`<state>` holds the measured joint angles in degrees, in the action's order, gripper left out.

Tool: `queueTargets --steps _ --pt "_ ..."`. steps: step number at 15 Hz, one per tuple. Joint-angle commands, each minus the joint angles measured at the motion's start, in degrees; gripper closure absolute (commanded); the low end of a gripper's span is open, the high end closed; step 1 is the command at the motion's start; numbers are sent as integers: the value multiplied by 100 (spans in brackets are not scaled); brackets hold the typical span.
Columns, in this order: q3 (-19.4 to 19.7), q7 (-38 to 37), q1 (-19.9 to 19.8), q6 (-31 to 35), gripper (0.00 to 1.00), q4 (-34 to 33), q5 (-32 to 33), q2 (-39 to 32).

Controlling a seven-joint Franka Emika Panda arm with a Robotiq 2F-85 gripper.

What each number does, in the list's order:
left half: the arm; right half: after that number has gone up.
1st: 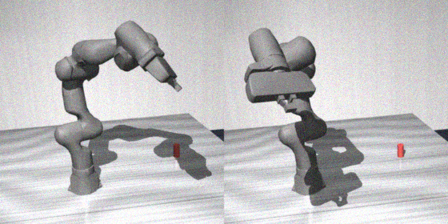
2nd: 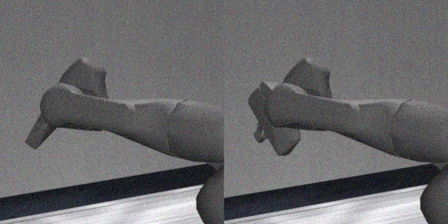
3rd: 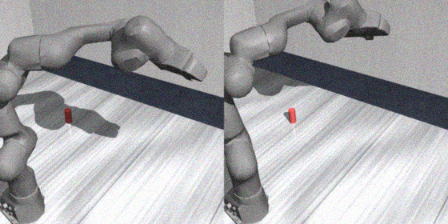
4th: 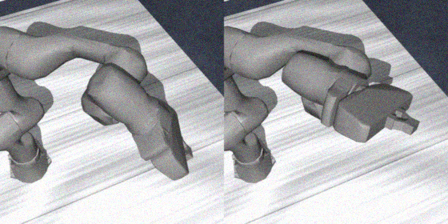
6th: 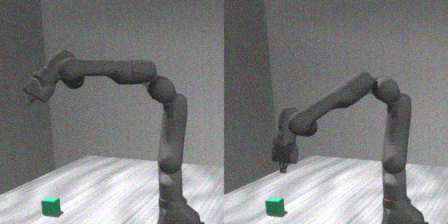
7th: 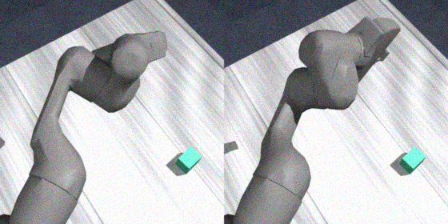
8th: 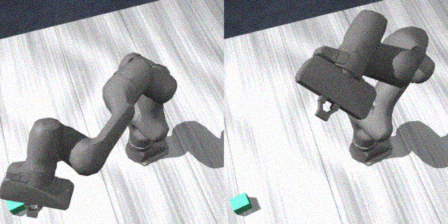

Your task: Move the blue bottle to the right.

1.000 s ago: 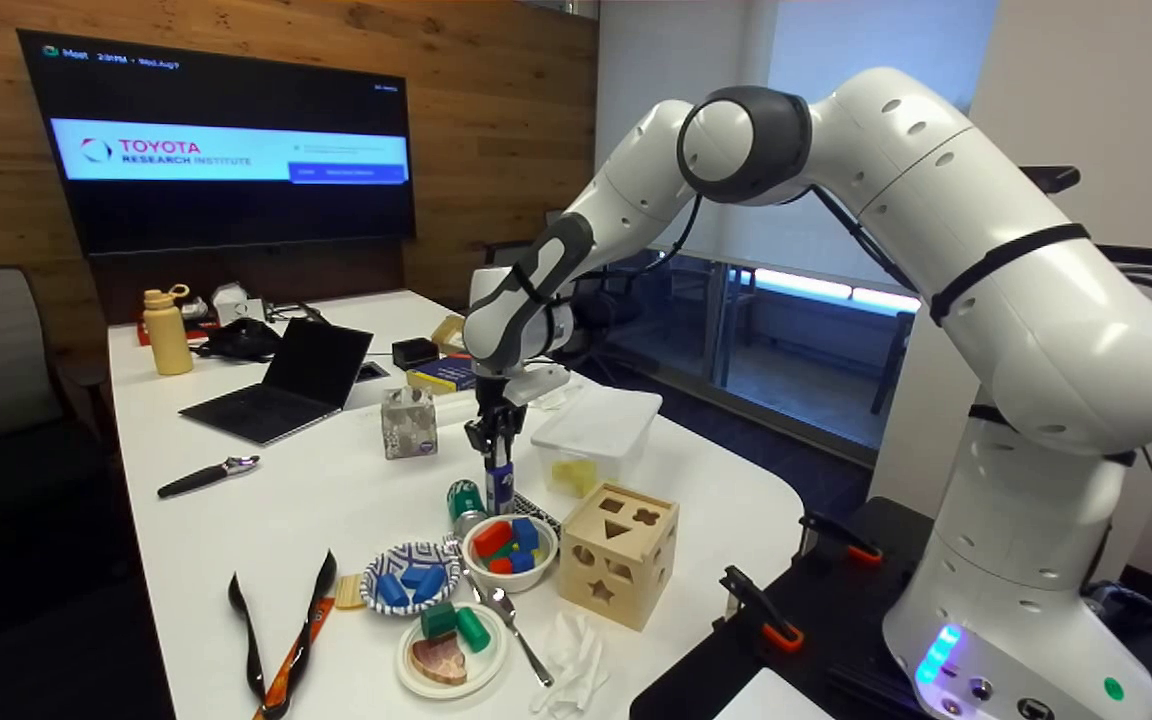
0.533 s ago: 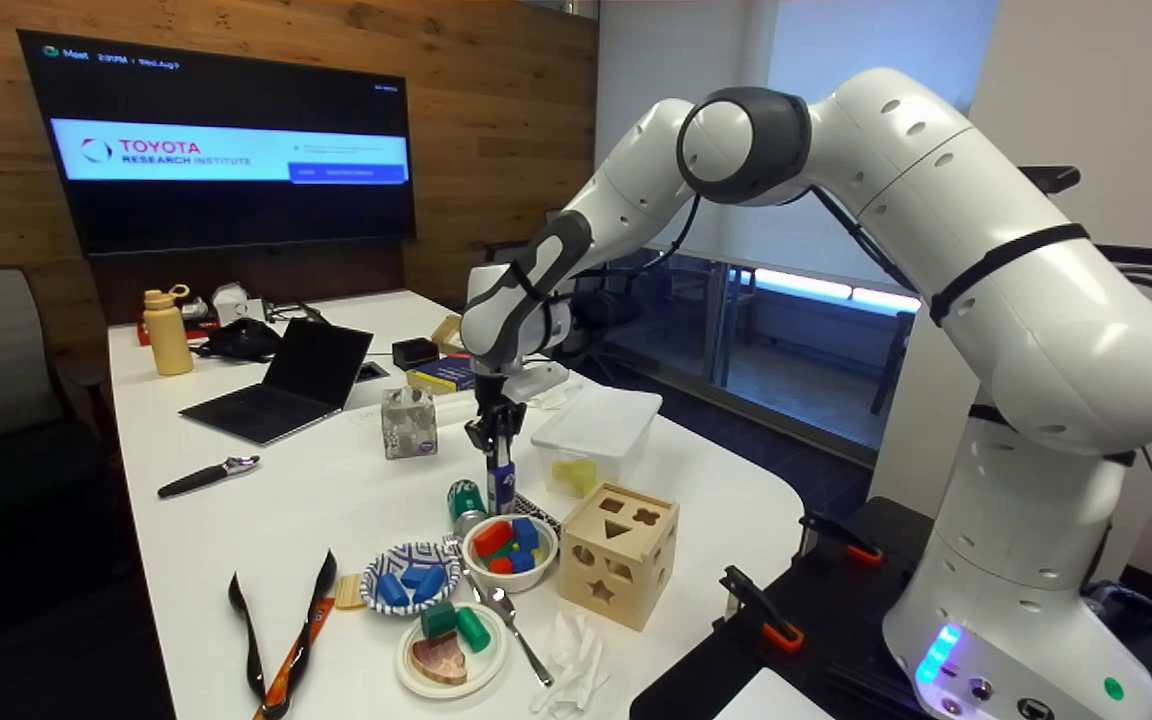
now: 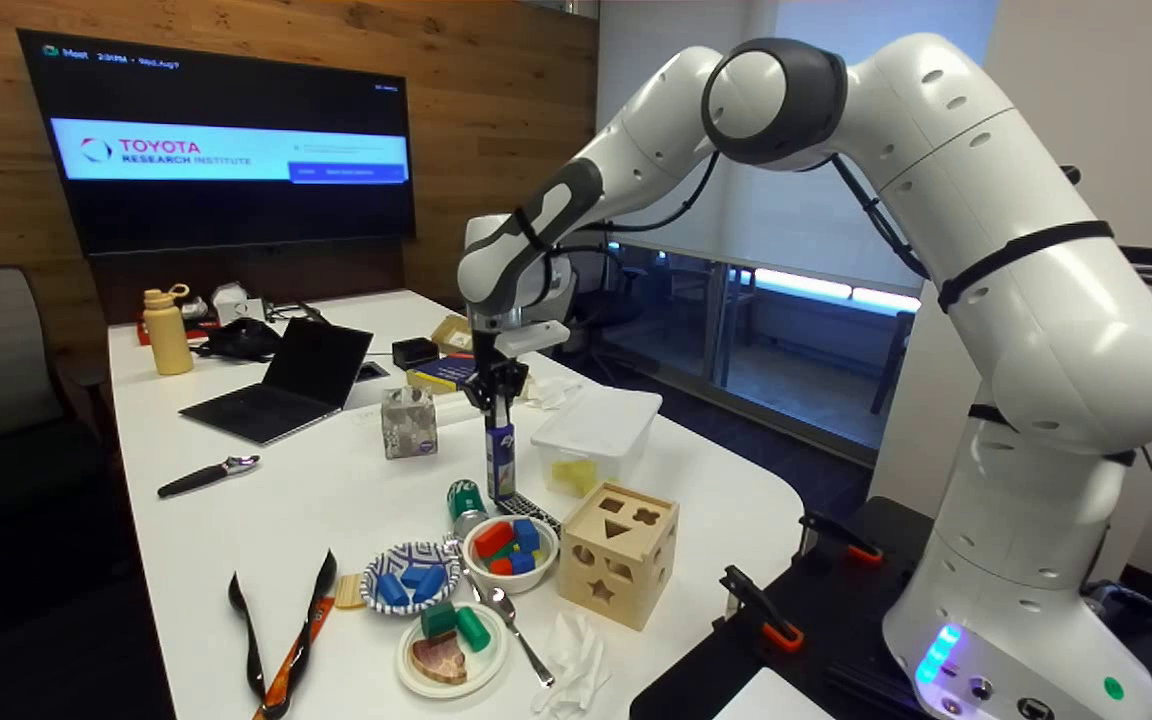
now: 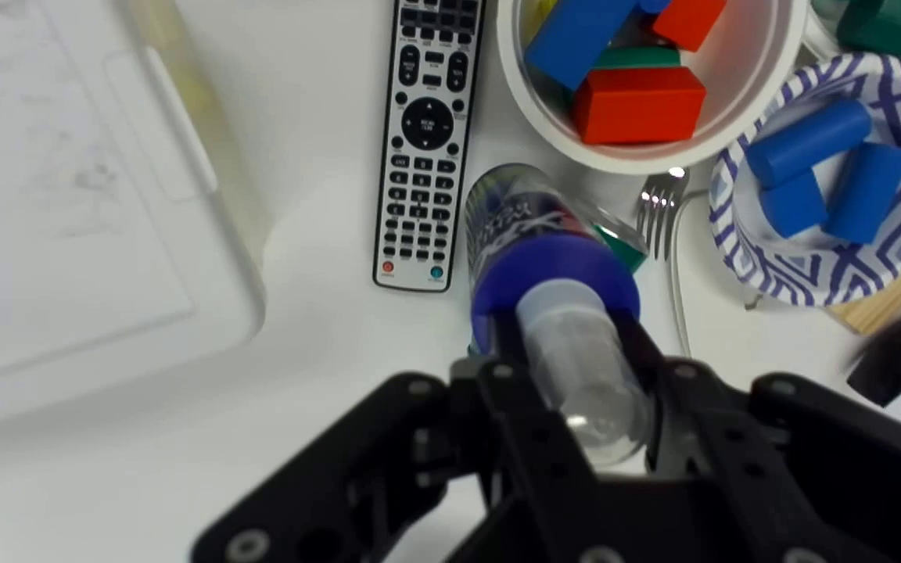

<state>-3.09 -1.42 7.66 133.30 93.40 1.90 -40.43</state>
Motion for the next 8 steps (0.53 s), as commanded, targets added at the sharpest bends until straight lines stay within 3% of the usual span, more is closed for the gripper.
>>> queueTargets --steps 1,8 --pt "169 -661 78 11 92 957 4 1137" --pt "654 -2720 150 468 92 3026 337 3038"
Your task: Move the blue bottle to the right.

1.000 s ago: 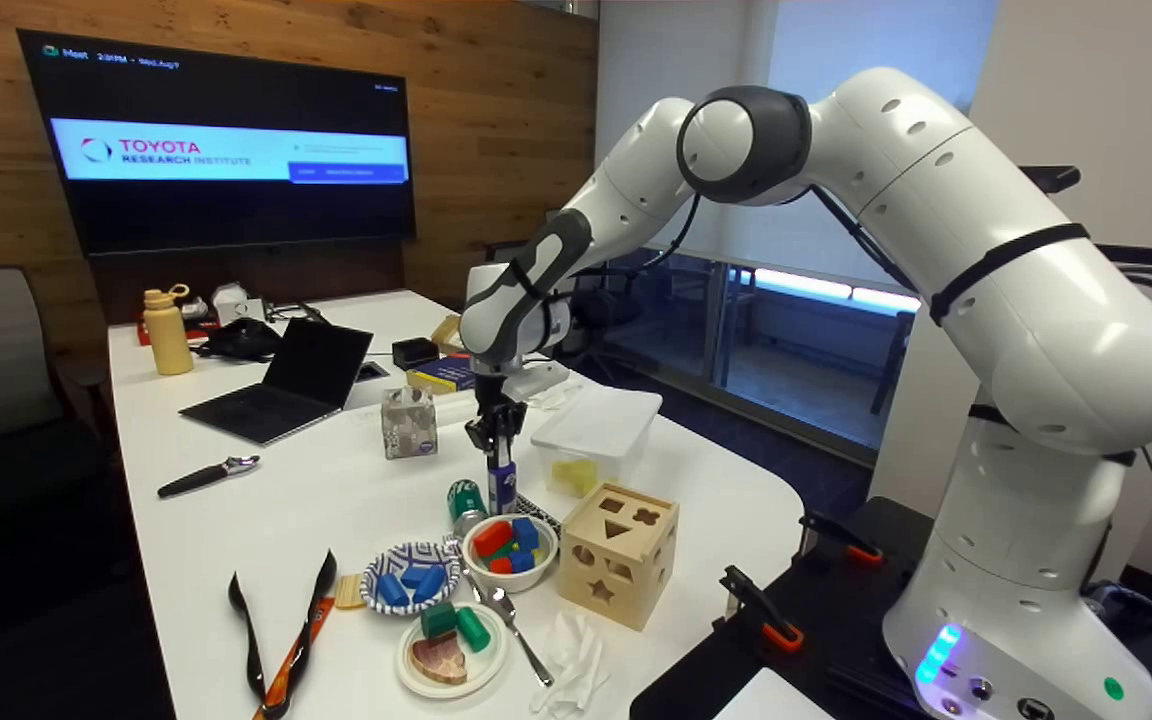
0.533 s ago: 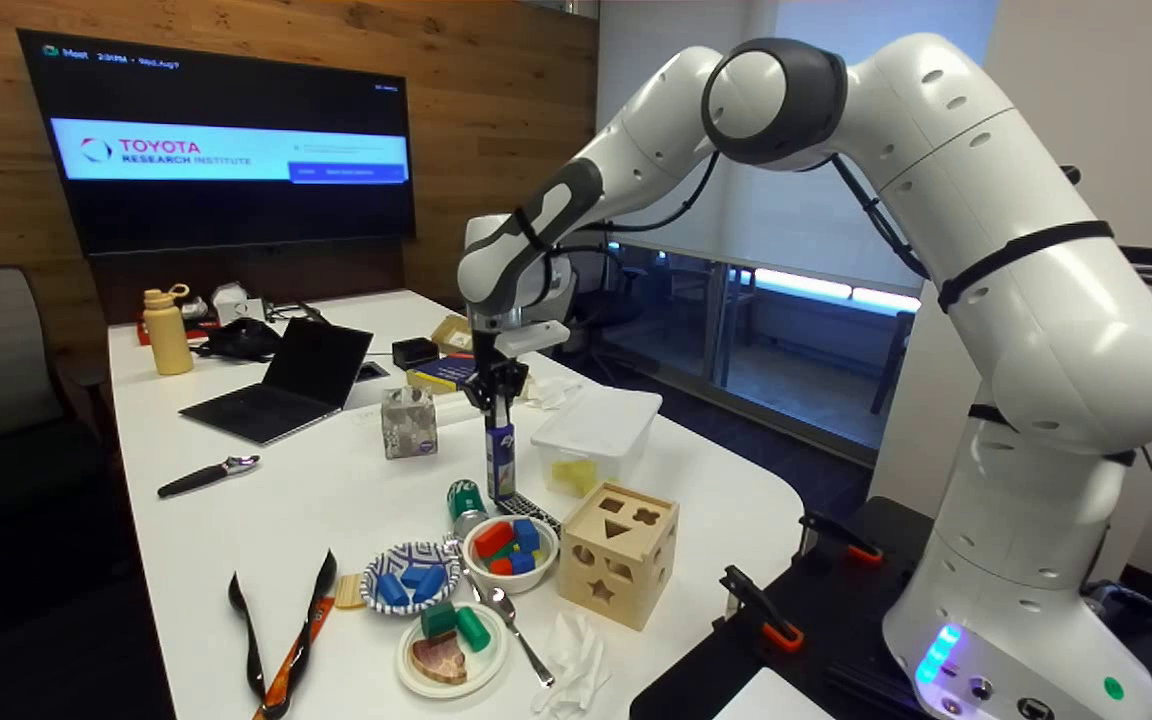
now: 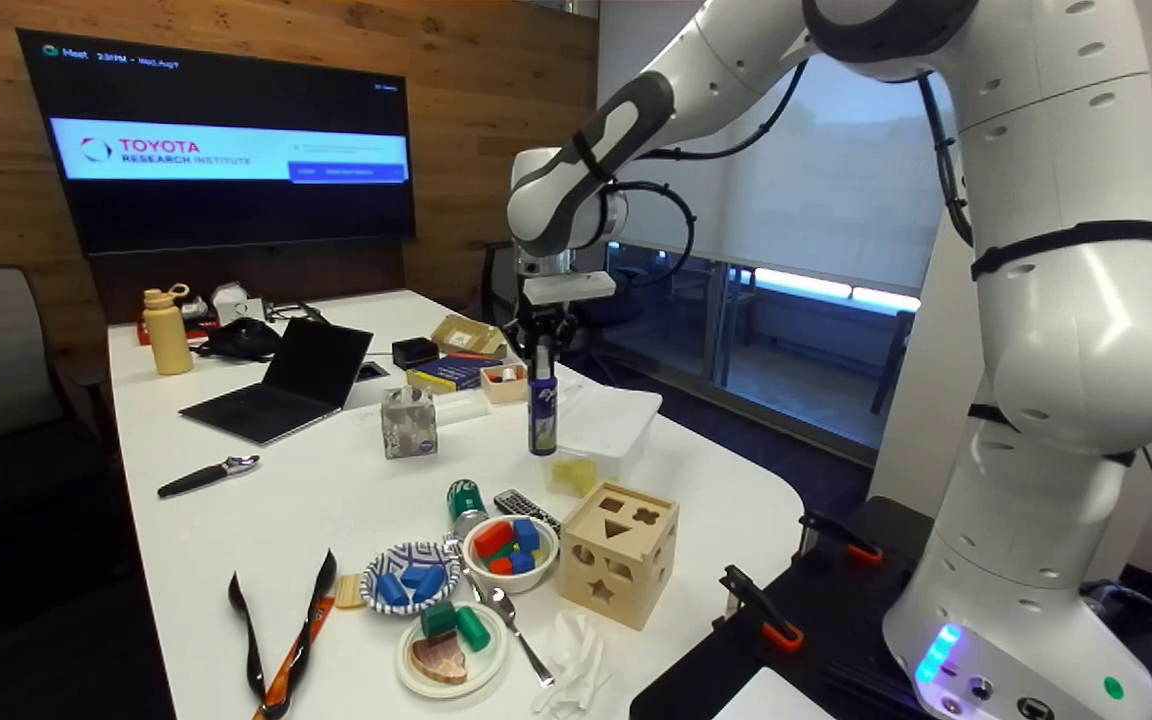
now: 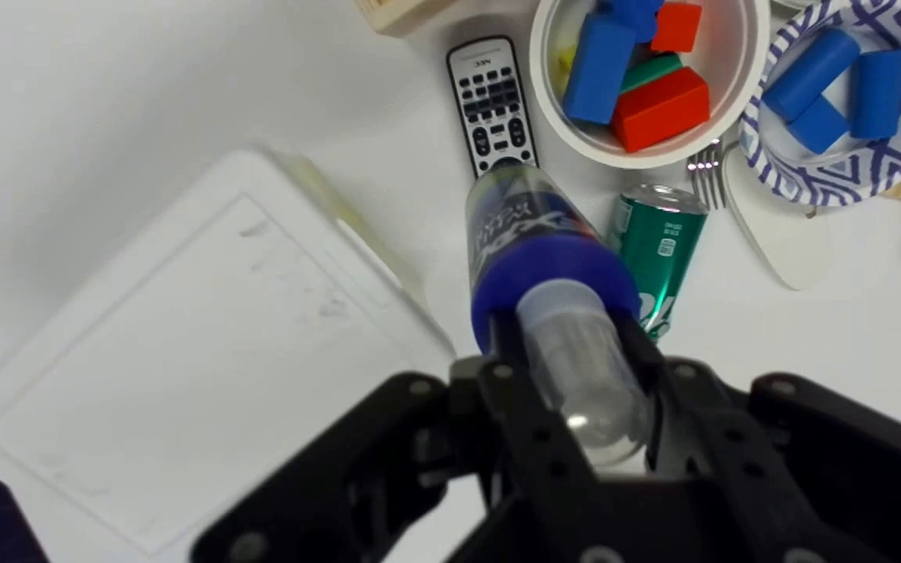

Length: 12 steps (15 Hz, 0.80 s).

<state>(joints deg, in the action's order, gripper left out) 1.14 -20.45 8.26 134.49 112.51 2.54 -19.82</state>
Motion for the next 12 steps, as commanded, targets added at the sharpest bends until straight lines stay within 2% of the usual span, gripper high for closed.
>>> queueTargets --steps 1,4,7,9,12 --pt "296 -1122 51 429 92 1425 419 1229" --pt "484 -2128 -125 655 92 2379 1051 1956" --pt "560 -2828 -551 806 92 2997 1723 2310" --pt "601 -2918 -908 1123 92 3265 1929 2275" --pt "678 -2677 -1286 1679 92 3361 1856 1881"
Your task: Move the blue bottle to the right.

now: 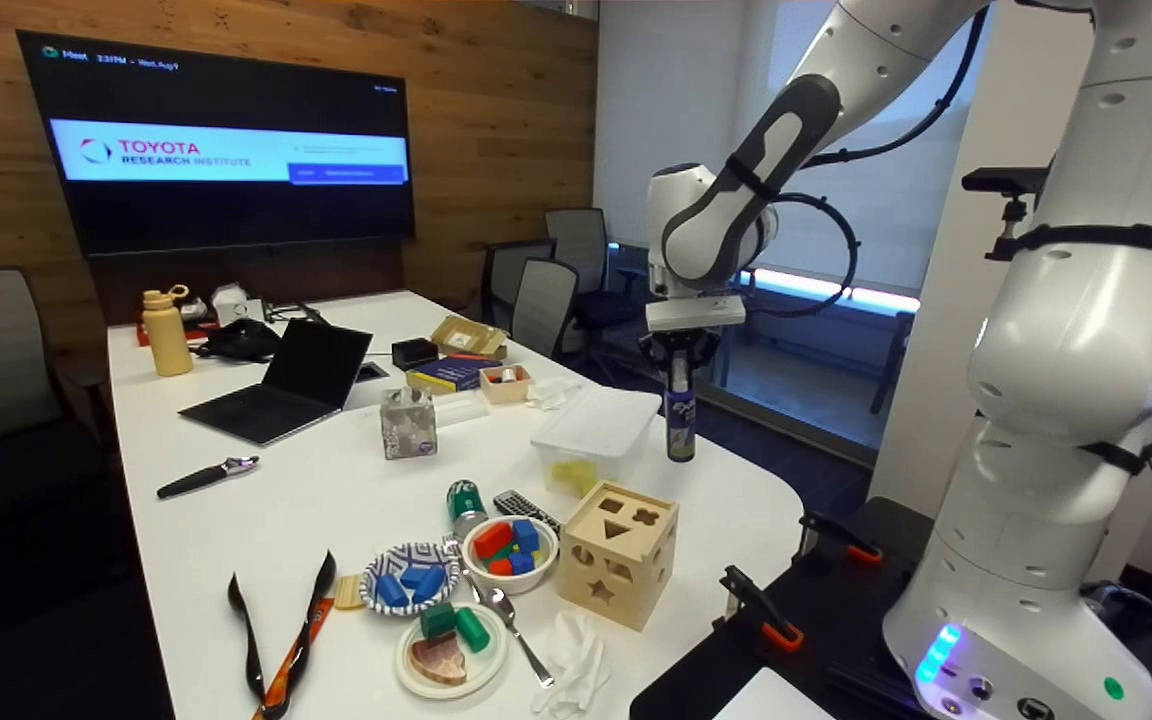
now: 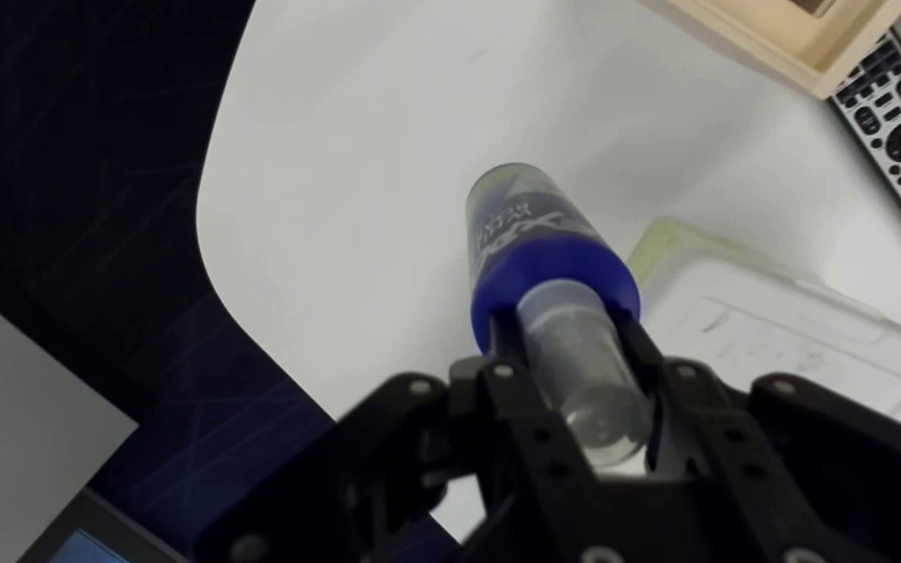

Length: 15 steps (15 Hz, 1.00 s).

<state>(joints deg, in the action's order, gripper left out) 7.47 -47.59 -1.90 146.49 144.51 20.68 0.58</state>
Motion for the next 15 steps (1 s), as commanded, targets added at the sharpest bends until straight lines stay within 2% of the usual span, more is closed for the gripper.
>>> queueTargets --steps 1,5,8,10,13,14,15 --pt "70 110 -356 655 92 164 -3 -316" --pt "152 829 -471 1408 92 37 -645 -1097" --pt "37 1758 -546 1960 92 -79 -1665 -1699" --pt "-93 2333 -621 2060 92 -178 -2355 -1970" --pt "-159 2815 -663 1905 92 -384 -2912 -2209" --pt "-144 2875 -644 1859 44 -440 -2999 -2247" --pt "-137 2921 -629 1828 43 -486 -3063 -2274"
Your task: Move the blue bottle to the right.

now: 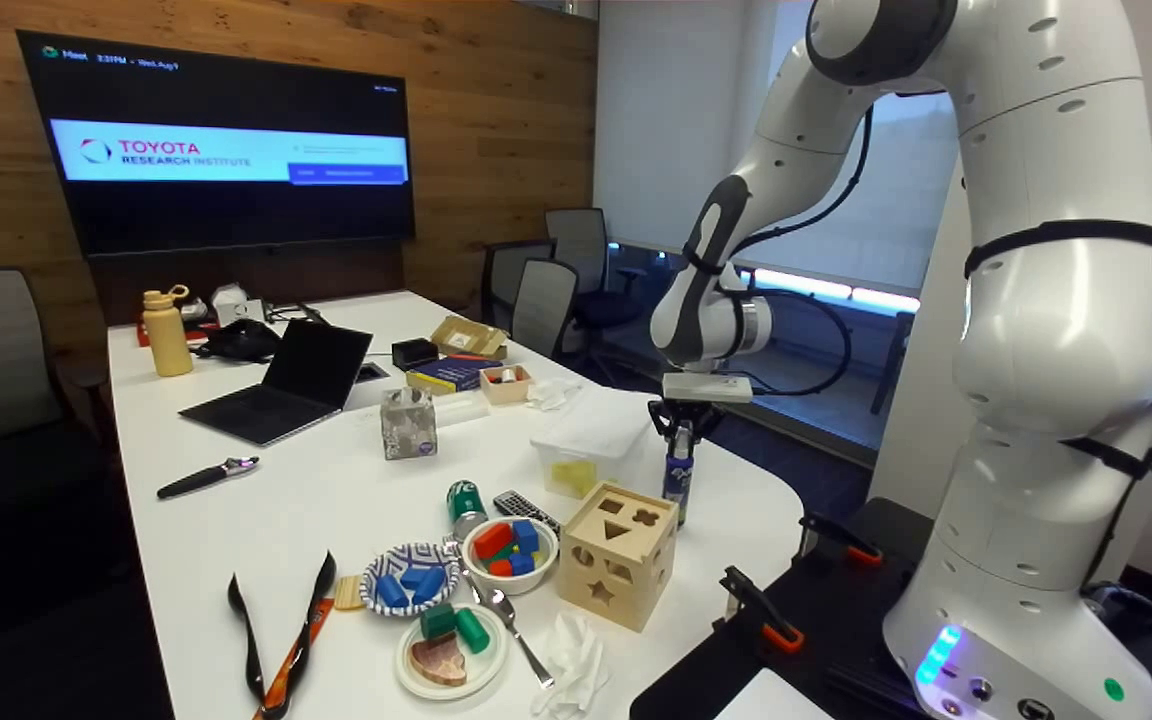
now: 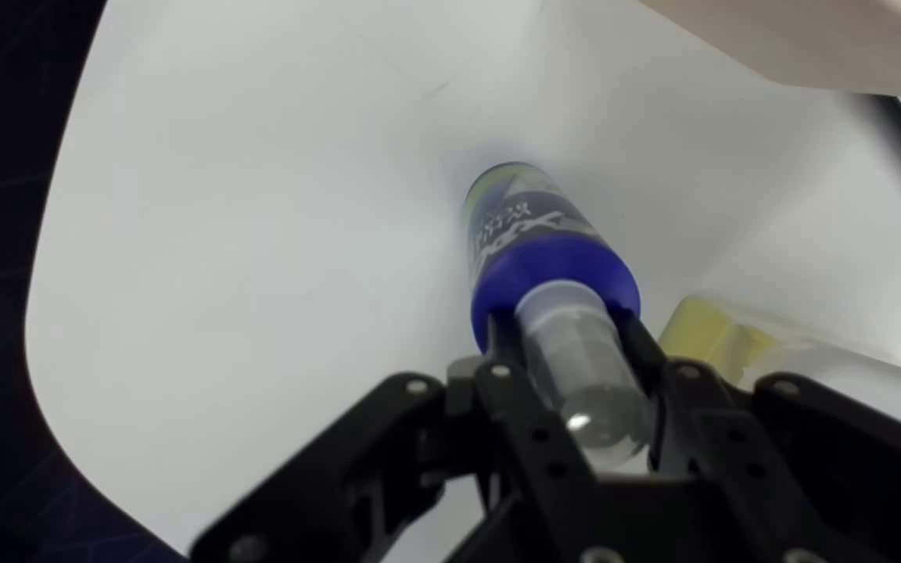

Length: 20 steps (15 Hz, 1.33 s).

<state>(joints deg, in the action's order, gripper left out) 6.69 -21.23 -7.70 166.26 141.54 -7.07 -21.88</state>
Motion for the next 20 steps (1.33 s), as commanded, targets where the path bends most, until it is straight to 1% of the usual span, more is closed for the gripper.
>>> queueTargets --steps 1,3,4,5,6,10,13,17,20 --pt "-35 310 -6 -178 38 -223 -312 -25" --pt "10 259 104 -246 23 -274 -278 40" --pt "24 236 158 -284 15 -297 -247 80" --pt "67 175 264 -343 8 -307 -185 160" --pt "98 134 364 -359 0 -301 -134 237" --pt "171 -31 852 -815 0 -257 161 856" --pt "45 -115 1083 -1378 0 -368 452 1280" --pt "-270 4 1119 -2114 0 -690 574 1495" --pt "-449 193 1087 -2373 0 -898 493 1466"
